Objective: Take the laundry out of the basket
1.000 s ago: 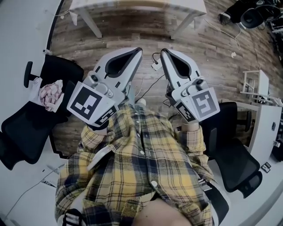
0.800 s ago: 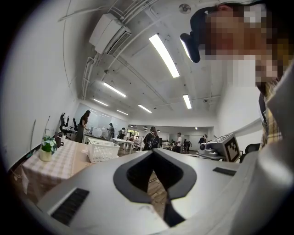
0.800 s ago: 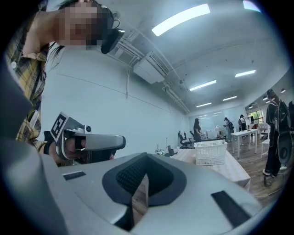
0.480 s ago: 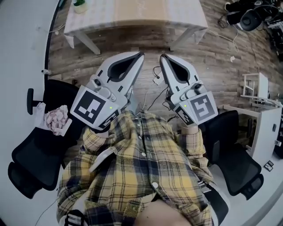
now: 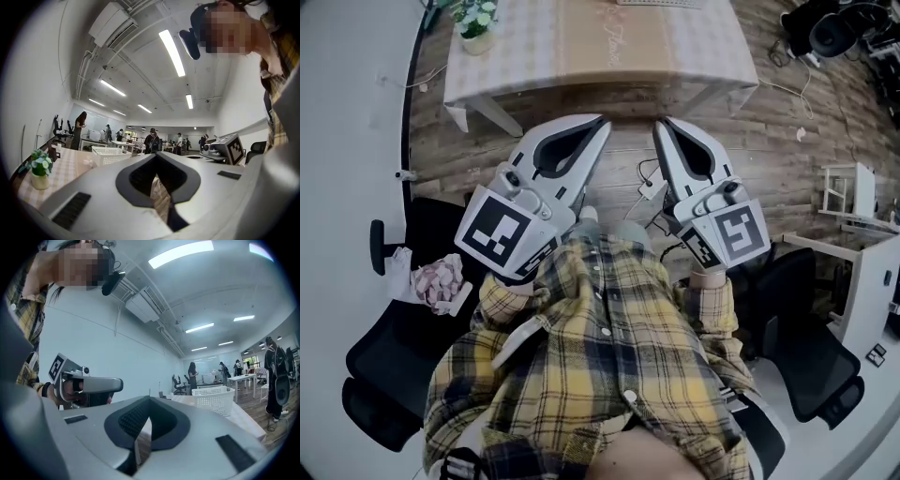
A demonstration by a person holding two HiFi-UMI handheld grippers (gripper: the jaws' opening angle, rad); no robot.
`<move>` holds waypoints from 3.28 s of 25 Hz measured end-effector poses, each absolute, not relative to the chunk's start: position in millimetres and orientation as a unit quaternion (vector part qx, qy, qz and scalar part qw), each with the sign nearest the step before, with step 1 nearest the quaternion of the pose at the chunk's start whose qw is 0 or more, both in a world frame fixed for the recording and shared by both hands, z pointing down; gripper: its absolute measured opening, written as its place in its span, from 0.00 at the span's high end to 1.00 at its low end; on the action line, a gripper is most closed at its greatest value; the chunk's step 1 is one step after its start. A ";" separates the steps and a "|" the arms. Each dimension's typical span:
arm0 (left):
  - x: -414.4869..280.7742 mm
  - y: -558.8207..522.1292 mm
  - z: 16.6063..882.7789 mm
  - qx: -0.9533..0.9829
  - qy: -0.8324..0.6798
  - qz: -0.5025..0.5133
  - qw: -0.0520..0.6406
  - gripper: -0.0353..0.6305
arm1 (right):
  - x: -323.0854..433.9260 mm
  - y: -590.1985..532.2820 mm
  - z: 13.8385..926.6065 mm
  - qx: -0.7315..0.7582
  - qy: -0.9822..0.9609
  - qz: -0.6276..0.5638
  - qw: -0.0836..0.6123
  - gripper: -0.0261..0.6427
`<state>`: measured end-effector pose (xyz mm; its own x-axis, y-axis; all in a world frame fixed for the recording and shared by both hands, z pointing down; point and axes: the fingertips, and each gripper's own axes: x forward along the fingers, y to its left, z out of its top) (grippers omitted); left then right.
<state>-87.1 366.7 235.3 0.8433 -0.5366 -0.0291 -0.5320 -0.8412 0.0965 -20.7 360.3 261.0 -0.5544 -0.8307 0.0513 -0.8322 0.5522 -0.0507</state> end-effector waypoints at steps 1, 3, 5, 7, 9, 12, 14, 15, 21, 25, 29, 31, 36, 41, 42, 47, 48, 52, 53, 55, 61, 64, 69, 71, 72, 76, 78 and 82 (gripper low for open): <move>-89.3 362.3 236.6 0.959 -0.278 -0.026 0.043 0.92 | -21.5 356.4 262.0 0.475 -0.879 0.036 0.009 0.96; -92.5 353.2 238.8 0.960 -0.276 -0.024 0.044 0.92 | -22.3 348.6 263.1 0.481 -0.876 0.039 0.007 0.96; -94.6 344.7 240.4 0.960 -0.275 -0.022 0.046 0.92 | -22.8 340.3 263.5 0.483 -0.874 0.040 0.008 0.96; -94.7 335.3 241.6 0.960 -0.274 -0.022 0.048 0.92 | -21.7 330.0 264.0 0.484 -0.874 0.040 0.011 0.96; -91.7 323.7 242.8 0.961 -0.273 -0.020 0.049 0.92 | -17.6 317.1 264.6 0.485 -0.873 0.040 0.012 0.96; -85.8 301.3 244.0 0.960 -0.275 -0.018 0.048 0.92 | -10.7 293.1 265.5 0.485 -0.874 0.040 0.011 0.96; -82.9 281.5 244.0 0.958 -0.281 -0.018 0.045 0.92 | -8.1 273.2 266.3 0.480 -0.876 0.039 0.012 0.96; -81.1 270.2 244.0 0.957 -0.285 -0.019 0.044 0.92 | -6.9 262.2 266.7 0.477 -0.878 0.038 0.012 0.96; -58.0 197.1 244.8 0.954 -0.296 -0.021 0.044 0.92 | 14.3 187.6 264.4 0.465 -0.884 0.034 0.013 0.96; -34.7 144.8 241.3 0.951 -0.305 -0.020 0.044 0.92 | 38.4 134.9 259.8 0.458 -0.888 0.034 0.016 0.96; -8.7 93.8 232.6 0.947 -0.319 -0.024 0.043 0.92 | 66.4 84.3 253.2 0.451 -0.892 0.034 0.020 0.96; 6.1 71.1 229.3 0.945 -0.324 -0.024 0.042 0.92 | 81.2 60.0 249.2 0.446 -0.894 0.034 0.021 0.96; 38.6 19.3 226.1 0.943 -0.328 -0.025 0.043 0.92 | 112.9 6.3 243.1 0.439 -0.898 0.029 0.024 0.96; 59.9 -18.1 231.3 0.939 -0.338 -0.026 0.047 0.92 | 129.8 -28.8 250.6 0.425 -0.904 0.031 0.030 0.96; 62.9 -23.8 231.9 0.939 -0.340 -0.026 0.048 0.92 | 132.1 -34.5 251.4 0.423 -0.905 0.031 0.031 0.96; 68.8 -45.3 236.3 0.938 -0.341 -0.020 0.055 0.92 | 135.7 -56.9 255.6 0.419 -0.906 0.039 0.038 0.96; 68.3 -49.2 237.0 0.938 -0.341 -0.021 0.058 0.92 | 134.9 -60.1 256.3 0.420 -0.906 0.039 0.040 0.96; 65.8 -66.8 238.9 0.941 -0.332 -0.023 0.063 0.92 | 133.1 -74.6 256.9 0.426 -0.903 0.036 0.047 0.96; 65.3 -71.1 239.3 0.942 -0.329 -0.023 0.065 0.92 | 133.4 -78.7 256.8 0.430 -0.901 0.035 0.049 0.96; 64.3 -79.9 239.9 0.944 -0.322 -0.021 0.067 0.92 | 133.6 -87.0 256.4 0.438 -0.897 0.032 0.053 0.96; 68.4 -104.7 239.8 0.947 -0.313 -0.012 0.066 0.92 | 134.5 -109.2 253.5 0.452 -0.890 0.030 0.054 0.96; 70.2 -115.5 245.4 0.947 -0.313 0.001 0.068 0.92 | 135.8 -120.6 257.3 0.453 -0.889 0.031 0.060 0.96; 69.5 -135.1 252.9 0.943 -0.323 0.020 0.075 0.92 | 138.0 -140.6 262.2 0.446 -0.892 0.037 0.066 0.96; 69.2 -142.0 255.3 0.941 -0.328 0.024 0.077 0.94 | 140.3 -148.1 262.7 0.444 -0.893 0.037 0.068 0.96; 68.9 -145.3 256.1 0.940 -0.332 0.025 0.077 0.94 | 141.5 -152.0 263.2 0.442 -0.893 0.038 0.070 0.96; 68.7 -158.0 259.3 0.935 -0.345 0.035 0.073 0.92 | 145.4 -167.9 266.5 0.429 -0.899 0.045 0.081 0.96; 69.8 -164.9 261.2 0.933 -0.349 0.045 0.069 0.88 | 146.5 -175.4 267.5 0.416 -0.904 0.045 0.089 0.96; 71.1 -176.5 267.9 0.931 -0.353 0.060 0.065 0.88 | 147.2 -189.2 275.5 0.391 -0.912 0.047 0.114 0.89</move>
<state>71.1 -176.5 267.9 0.7439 -0.6493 0.1580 -0.6650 -0.7426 0.0793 147.2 -189.2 275.5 -0.6686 -0.7020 0.2453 -0.7235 0.6904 0.0038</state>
